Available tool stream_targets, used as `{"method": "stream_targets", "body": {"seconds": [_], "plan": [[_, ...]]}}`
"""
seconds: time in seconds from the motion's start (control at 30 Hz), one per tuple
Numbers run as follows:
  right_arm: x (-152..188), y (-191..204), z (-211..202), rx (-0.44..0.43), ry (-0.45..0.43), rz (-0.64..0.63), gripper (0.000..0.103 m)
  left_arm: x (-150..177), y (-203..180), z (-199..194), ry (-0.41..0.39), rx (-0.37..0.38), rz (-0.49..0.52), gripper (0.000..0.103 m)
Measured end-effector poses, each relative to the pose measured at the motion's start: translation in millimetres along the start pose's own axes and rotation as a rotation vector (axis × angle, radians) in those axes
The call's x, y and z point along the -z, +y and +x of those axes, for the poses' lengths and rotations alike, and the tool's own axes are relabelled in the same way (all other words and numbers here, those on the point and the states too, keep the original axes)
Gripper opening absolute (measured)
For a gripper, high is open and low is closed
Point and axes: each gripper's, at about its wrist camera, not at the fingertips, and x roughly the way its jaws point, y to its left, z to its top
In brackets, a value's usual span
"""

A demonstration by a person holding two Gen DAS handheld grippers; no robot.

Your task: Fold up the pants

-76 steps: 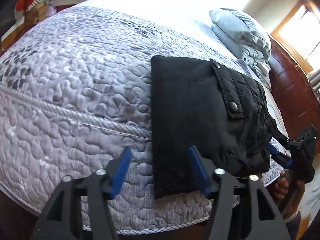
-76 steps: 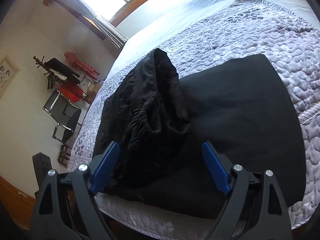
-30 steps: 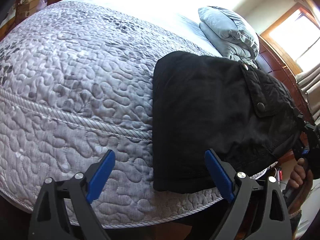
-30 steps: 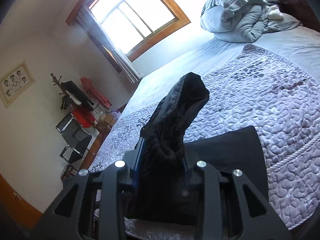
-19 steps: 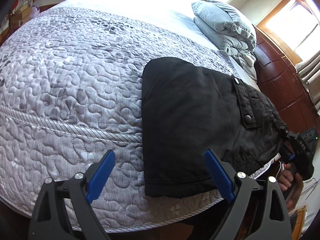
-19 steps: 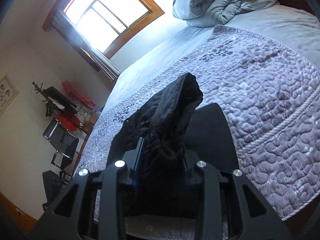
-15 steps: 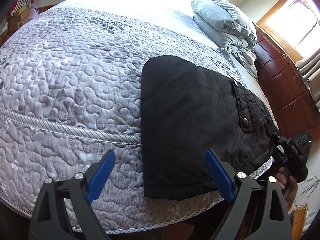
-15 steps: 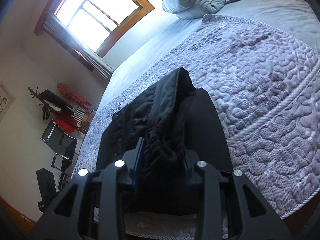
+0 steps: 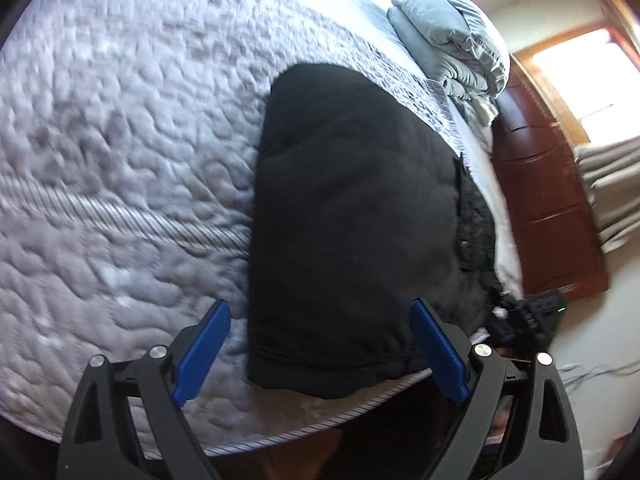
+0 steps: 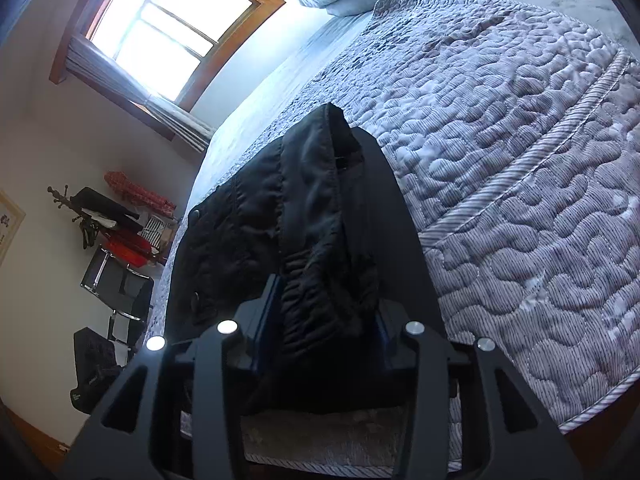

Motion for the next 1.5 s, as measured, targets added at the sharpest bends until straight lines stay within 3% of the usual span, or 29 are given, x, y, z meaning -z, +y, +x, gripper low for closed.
{"method": "stream_targets", "body": {"seconds": [0.17, 0.23, 0.3, 0.53, 0.6, 0.83, 1.0, 1.23, 1.5], "plan": [[-1, 0, -4, 0.003, 0.002, 0.004, 0.047, -7, 26, 16, 0.054, 0.054, -0.139, 0.091], [-1, -1, -6, 0.005, 0.002, 0.004, 0.049, -8, 36, 26, 0.099, 0.138, -0.209, 0.087], [-1, -3, -8, 0.009, 0.002, 0.000, 0.049, -7, 41, 31, 0.119, 0.171, -0.249, 0.087], [-1, -2, -7, 0.019, 0.001, -0.010, 0.050, -7, 28, 43, 0.159, 0.120, -0.209, 0.085], [-1, -2, -7, 0.018, 0.002, -0.006, 0.051, -8, 25, 44, 0.159, 0.101, -0.204, 0.079], [-7, -9, -30, 0.018, -0.027, 0.020, 0.084, -11, 21, 38, 0.137, 0.090, -0.229, 0.056], [-12, -21, -42, 0.030, -0.008, 0.053, 0.089, -11, 24, 37, 0.131, 0.081, -0.224, 0.056], [0, -32, -25, 0.062, 0.079, 0.060, 0.090, -13, 21, 39, 0.127, 0.081, -0.222, 0.056], [5, -56, -11, -0.069, 0.140, 0.190, 0.095, -11, 29, 38, 0.138, 0.086, -0.229, 0.057]]}}
